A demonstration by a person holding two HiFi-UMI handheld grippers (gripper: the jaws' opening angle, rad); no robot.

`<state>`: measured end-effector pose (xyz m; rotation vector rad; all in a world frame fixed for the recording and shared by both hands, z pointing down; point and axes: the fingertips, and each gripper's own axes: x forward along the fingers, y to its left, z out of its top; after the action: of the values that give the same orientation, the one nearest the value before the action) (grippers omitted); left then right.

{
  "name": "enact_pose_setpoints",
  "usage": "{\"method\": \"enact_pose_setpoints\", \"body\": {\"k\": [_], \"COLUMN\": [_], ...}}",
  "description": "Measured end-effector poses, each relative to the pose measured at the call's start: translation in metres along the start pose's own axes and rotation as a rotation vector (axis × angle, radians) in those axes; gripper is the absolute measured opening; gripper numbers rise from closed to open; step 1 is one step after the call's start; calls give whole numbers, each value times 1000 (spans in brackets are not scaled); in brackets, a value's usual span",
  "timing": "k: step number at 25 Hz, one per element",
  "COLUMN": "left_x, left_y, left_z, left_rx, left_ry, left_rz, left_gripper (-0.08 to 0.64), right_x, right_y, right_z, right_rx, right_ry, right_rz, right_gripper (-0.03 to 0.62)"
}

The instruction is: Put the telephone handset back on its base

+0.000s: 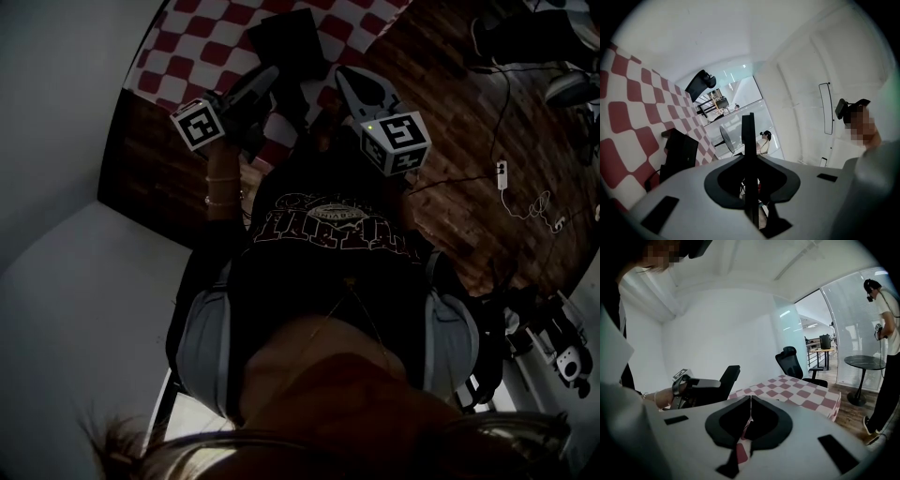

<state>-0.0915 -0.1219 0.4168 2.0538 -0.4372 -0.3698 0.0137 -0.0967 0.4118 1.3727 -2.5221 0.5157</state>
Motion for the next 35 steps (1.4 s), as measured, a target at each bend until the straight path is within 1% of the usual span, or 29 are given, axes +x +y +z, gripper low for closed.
{"method": "enact_pose_setpoints", "body": {"k": [3,5,9,14,20,24,30,35], "left_x": [0,-1,-1,14,23,34,41,41], "left_y": [8,12,19,19,37,41,58,72], "left_z": [3,4,6,16,20,28,34,35], "left_rx": [-4,9,12,41,30,44,47,4], "left_ry": [-22,-36,-62,-64,-62,-51,-26,-27], "left_rz": [4,25,68,102,141,152,172,176], "left_gripper": [80,80,80,80,80,80,80,80], "right_x": [8,10,13,25,37,42,53,59], "right_y": [-7,-11,-19,-34,-45,-55,-66,-70], "right_z": [0,1,7,18,21,27,26,24], "right_rx": [-7,-20,-33,-43,-16,0,8,22], "right_ry": [6,7,17,17,14,9,10,22], "right_rz": [17,35,86,133,179,183,176,167], "right_gripper": [20,20,20,20,20,20,20,20]}}
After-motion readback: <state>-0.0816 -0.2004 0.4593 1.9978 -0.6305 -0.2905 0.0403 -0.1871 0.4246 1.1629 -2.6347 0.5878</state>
